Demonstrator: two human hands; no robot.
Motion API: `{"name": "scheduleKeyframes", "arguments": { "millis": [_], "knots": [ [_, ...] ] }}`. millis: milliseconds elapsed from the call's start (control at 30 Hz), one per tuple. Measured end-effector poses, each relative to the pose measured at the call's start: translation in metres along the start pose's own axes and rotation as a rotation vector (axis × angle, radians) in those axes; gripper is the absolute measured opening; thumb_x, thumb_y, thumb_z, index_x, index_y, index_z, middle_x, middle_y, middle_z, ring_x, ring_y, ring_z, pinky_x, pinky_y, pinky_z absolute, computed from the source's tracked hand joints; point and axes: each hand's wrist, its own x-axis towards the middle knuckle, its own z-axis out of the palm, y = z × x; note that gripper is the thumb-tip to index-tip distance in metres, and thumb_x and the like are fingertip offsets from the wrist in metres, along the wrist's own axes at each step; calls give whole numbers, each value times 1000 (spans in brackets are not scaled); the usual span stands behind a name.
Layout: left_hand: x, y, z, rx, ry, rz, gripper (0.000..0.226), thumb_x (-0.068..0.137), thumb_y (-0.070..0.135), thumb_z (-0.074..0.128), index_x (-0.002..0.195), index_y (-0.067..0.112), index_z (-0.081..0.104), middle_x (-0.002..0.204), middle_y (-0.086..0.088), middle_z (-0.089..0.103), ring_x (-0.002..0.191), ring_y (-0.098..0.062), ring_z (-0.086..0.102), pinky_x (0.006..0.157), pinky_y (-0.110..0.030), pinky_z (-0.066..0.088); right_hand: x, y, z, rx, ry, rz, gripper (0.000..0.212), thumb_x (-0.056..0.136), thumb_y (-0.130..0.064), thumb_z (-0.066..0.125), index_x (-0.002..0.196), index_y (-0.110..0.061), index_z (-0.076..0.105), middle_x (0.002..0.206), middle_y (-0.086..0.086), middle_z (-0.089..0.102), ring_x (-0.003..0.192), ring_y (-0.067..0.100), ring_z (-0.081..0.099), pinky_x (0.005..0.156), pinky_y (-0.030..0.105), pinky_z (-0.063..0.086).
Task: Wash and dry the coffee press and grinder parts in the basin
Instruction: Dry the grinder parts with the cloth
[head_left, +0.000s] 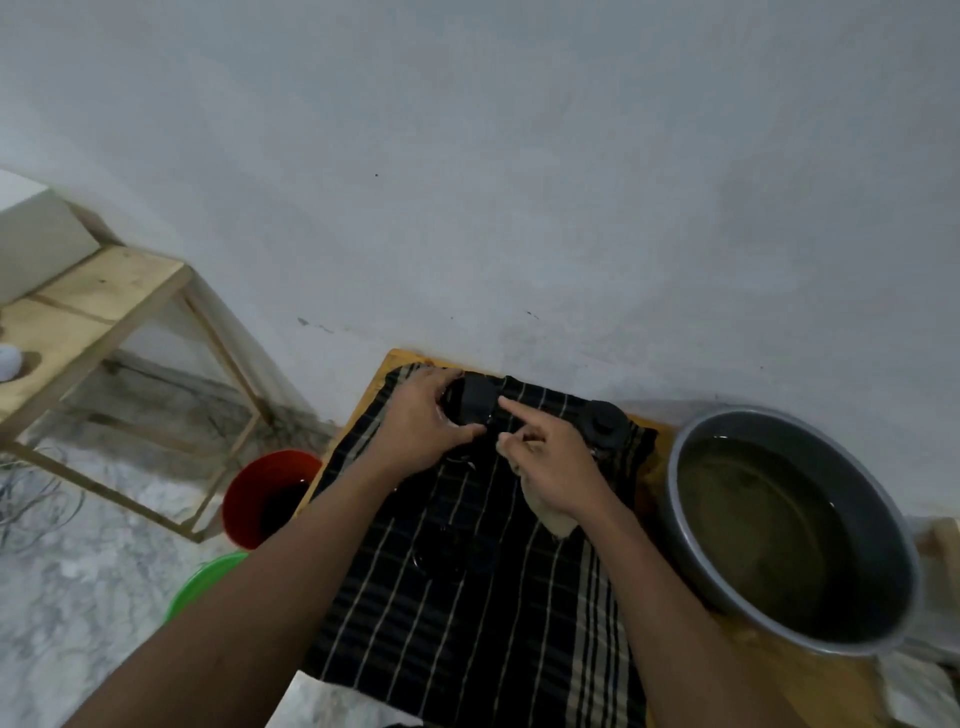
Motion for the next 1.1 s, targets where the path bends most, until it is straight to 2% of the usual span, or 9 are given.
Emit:
{"name": "scheduleKeyframes", "arguments": {
  "millis": [133, 167, 267, 567, 667, 767, 967, 1033, 1100],
  "knots": [
    [10, -9, 0, 17, 43, 12, 63, 74, 28, 90, 129, 13, 65, 124, -4, 66, 111, -17, 61, 95, -27, 51, 23, -4, 12, -102, -53, -3, 47, 100, -32, 57, 146, -35, 51, 81, -11, 66, 72, 32, 65, 67, 46, 52],
    [12, -11, 3, 23, 50, 14, 61, 73, 26, 91, 127, 11, 67, 125, -6, 65, 113, -19, 60, 96, -26, 49, 27, -4, 14, -122, -63, -2, 48, 100, -32, 56, 147, -35, 50, 86, -11, 66, 70, 31, 64, 63, 42, 50],
    [15, -17, 10, 46, 39, 4, 58, 73, 23, 90, 125, 6, 69, 134, -11, 62, 127, -22, 54, 103, -21, 39, 36, -2, 19, -196, -92, 20, 48, 100, -34, 56, 148, -35, 49, 109, -5, 66, 67, 5, 56, 60, 23, 41],
    [15, -38, 17, 107, 51, -8, 61, 74, 38, 88, 124, 8, 71, 136, -8, 61, 127, -21, 55, 105, -39, 50, 45, 12, 27, -264, -129, 17, 51, 97, -39, 56, 146, -48, 44, 117, 0, 69, 73, 12, 66, 69, 33, 55],
    [13, -38, 15, 199, 53, 22, 62, 74, 41, 87, 125, 10, 71, 136, -7, 62, 129, -21, 54, 106, -36, 48, 44, 10, 27, -332, -111, 6, 50, 99, -35, 55, 147, -45, 45, 94, -3, 67, 50, 10, 56, 54, 31, 49],
    [12, -41, 12, 436, 62, 98, 61, 71, 54, 85, 120, 19, 75, 127, -2, 68, 120, -21, 61, 93, -48, 53, 44, 8, 27, -366, -93, 2, 49, 99, -30, 53, 145, -45, 47, 64, -6, 61, 43, 14, 47, 46, 32, 38],
    [16, -32, 0, 572, -106, 82, 65, 83, 57, 71, 141, 30, 59, 144, 8, 52, 133, -11, 50, 106, -46, 38, 39, 8, 32, -358, -100, 38, 53, 100, -26, 51, 148, -46, 42, 55, -2, 55, 46, 17, 44, 47, 34, 34],
    [18, -30, -6, 562, -187, 83, 63, 88, 55, 64, 146, 33, 52, 150, 9, 47, 138, -12, 44, 110, -47, 35, 39, 5, 28, -383, -118, 22, 50, 101, -30, 52, 148, -43, 44, 65, -2, 65, 48, 14, 49, 51, 32, 42],
    [9, -39, -14, 496, -159, 134, 62, 91, 54, 55, 149, 34, 46, 153, 8, 46, 140, -15, 43, 107, -47, 38, 34, 0, 26, -390, -75, -37, 45, 101, -37, 53, 146, -37, 50, 104, -4, 74, 79, 10, 67, 68, 31, 54]
  ]
}}
